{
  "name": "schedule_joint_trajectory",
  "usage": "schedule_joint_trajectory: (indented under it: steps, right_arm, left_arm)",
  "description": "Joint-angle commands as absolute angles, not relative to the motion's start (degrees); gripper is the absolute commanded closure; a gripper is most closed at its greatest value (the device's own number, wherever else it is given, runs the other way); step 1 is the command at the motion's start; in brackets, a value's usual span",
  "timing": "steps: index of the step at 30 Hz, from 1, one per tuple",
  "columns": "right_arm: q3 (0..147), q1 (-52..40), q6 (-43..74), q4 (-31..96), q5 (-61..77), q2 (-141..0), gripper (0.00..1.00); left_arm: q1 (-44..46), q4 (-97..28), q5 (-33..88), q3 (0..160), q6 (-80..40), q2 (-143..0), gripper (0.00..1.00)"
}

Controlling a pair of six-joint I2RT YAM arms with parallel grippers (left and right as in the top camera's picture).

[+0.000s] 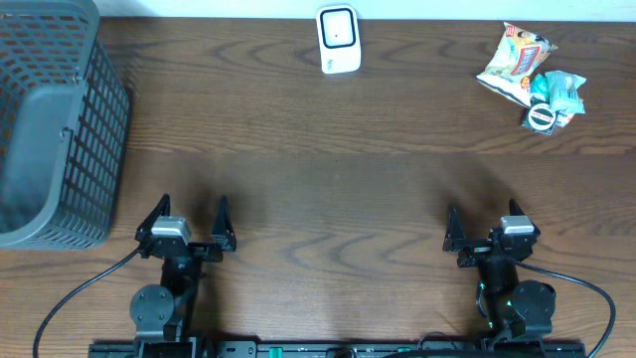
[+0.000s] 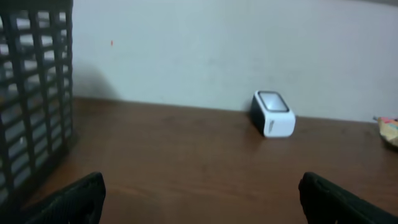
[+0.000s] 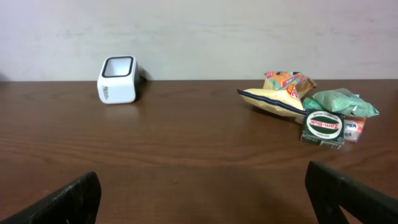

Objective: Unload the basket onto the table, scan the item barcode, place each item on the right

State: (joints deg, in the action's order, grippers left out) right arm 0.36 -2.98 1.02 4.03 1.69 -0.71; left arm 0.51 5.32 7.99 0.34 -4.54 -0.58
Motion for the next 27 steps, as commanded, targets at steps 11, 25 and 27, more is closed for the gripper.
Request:
schedule_joint_trajectory:
  steps: [11, 25, 27]
  right_arm:
    - [0.3, -3.3, 0.6, 4.3, 1.5, -0.3, 0.01]
    - [0.3, -3.3, 0.6, 4.3, 1.4, -0.3, 0.01]
    - [0.3, -3.3, 0.6, 4.3, 1.4, -0.3, 0.01]
  left_arm:
    - [0.9, -3.5, 7.9, 0.2, 0.2, -0.1, 0.02]
    - [2.1, -3.6, 7.6, 0.2, 1.1, -0.1, 0.02]
    - [2.1, -3.8, 5.8, 0.2, -1.7, -0.1, 0.02]
